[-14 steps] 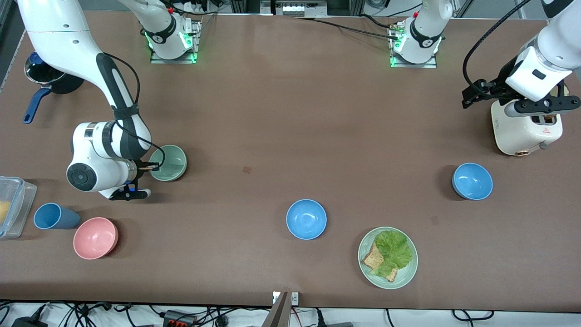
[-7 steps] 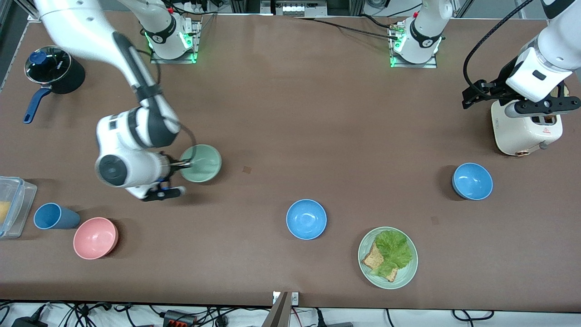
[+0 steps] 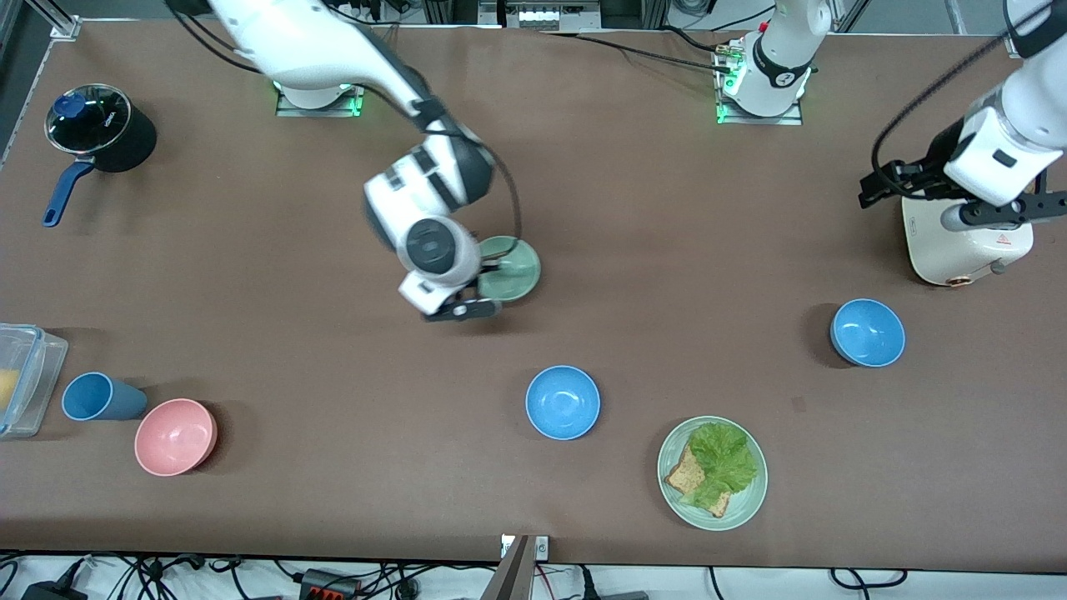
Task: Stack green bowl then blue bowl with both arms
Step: 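Grasp the green bowl rim and slide it toward the table middle, then release the green bowl with the right gripper while the left gripper reaches the blue bowl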
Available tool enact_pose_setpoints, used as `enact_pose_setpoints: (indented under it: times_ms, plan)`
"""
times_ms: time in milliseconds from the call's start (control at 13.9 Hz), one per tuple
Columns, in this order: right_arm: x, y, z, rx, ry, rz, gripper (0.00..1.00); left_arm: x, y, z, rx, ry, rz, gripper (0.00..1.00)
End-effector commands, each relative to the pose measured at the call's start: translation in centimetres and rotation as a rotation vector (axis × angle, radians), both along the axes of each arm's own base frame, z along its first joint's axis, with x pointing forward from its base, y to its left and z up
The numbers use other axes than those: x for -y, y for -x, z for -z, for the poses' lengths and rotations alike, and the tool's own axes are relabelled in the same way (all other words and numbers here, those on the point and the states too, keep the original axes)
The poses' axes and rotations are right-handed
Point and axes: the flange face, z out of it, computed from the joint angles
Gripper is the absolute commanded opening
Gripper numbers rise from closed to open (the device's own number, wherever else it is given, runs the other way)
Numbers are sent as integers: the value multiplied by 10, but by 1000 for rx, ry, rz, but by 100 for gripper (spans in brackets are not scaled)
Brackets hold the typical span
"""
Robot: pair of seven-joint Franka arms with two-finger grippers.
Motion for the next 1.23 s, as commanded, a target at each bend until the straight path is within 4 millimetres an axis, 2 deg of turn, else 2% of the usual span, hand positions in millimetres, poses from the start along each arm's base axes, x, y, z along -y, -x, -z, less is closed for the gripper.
enact_pose_setpoints:
  times_ms: [0, 144, 360, 432, 505, 577, 721, 793, 865, 937, 1009, 1081, 1153]
  plan:
    - [-24, 2, 8, -24, -84, 86, 0, -12, -16, 12, -3, 27, -10, 100]
    - [-42, 13, 16, -33, -124, 102, 0, -13, -24, 24, -25, 34, -8, 100]
    - [-40, 15, 23, -32, -104, 89, 0, -44, -36, 58, -60, 51, -37, 100]
    - [-38, 17, 26, -36, -93, 84, 0, -60, -39, 67, -48, 50, -59, 100]
    - [-39, 18, 28, -40, -90, 89, 12, -69, -41, 88, -69, 46, -57, 100]
    - [-40, 19, 30, -41, -72, 141, 96, -77, -46, 103, -57, 10, -24, 100]
    - [-44, 16, 18, -34, -65, 211, 100, -83, -48, 138, -43, -46, 24, 100]
    - [-44, 14, 9, -23, -70, 222, 100, -101, -47, 157, -41, -41, 22, 100]
    - [-38, 5, -22, 12, -91, 238, 100, -117, -49, 175, -40, -23, 57, 100]
    - [-24, -10, -47, 51, -103, 263, 100, -130, -54, 195, -30, -5, 107, 100]
    - [0, -28, -76, 101, -98, 278, 100, -145, -57, 210, -4, 5, 128, 100]
    - [17, -38, -97, 139, -81, 281, 100, -159, -62, 227, 20, 13, 159, 100]
    - [36, -50, -116, 183, -57, 288, 100, -162, -66, 241, 32, 21, 200, 100]
